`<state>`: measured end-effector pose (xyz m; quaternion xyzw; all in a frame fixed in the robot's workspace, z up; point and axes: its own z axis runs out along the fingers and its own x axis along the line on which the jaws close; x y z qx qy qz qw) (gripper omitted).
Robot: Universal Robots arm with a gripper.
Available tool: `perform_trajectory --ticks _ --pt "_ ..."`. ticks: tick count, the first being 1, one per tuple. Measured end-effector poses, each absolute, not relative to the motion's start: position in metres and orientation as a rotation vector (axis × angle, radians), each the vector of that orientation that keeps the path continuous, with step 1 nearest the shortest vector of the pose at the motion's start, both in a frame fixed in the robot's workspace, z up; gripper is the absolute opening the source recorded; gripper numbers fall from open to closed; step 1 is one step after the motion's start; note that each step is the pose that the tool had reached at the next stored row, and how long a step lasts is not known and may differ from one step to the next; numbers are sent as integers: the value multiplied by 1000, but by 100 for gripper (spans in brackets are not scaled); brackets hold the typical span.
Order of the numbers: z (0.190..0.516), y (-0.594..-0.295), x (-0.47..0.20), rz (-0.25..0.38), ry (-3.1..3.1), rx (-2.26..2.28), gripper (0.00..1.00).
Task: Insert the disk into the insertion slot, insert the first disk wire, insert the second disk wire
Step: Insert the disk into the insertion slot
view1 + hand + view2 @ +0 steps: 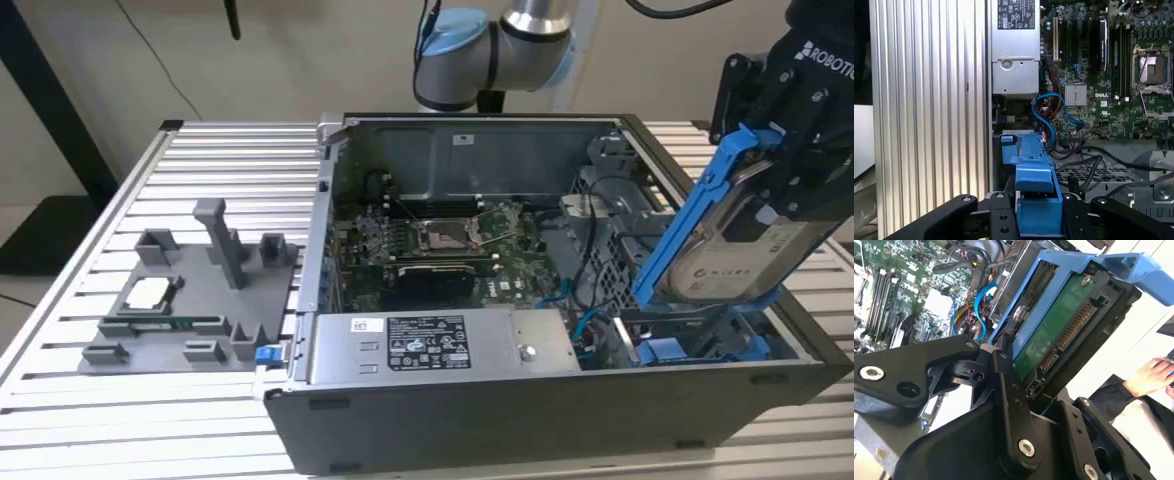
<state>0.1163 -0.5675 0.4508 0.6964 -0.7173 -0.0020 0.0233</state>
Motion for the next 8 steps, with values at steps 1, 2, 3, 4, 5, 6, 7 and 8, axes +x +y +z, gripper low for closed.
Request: perform_trajectory --ticks 1,2,3,4,5,6,7,8 --pt "451 -568 116 -6 -2221 2156 33" --pt "451 -568 116 -6 -2221 2156 33" --pt "450 -567 116 -6 -2221 2156 33" --pt "450 -567 116 -6 -2221 2156 33" --pt "449 -568 116 -6 -2221 2156 33" --pt "449 -568 116 -6 -2221 2156 33" --pt "448 -568 116 -6 -2221 2156 33" --pt "447 -568 116 -6 -2221 2156 33"
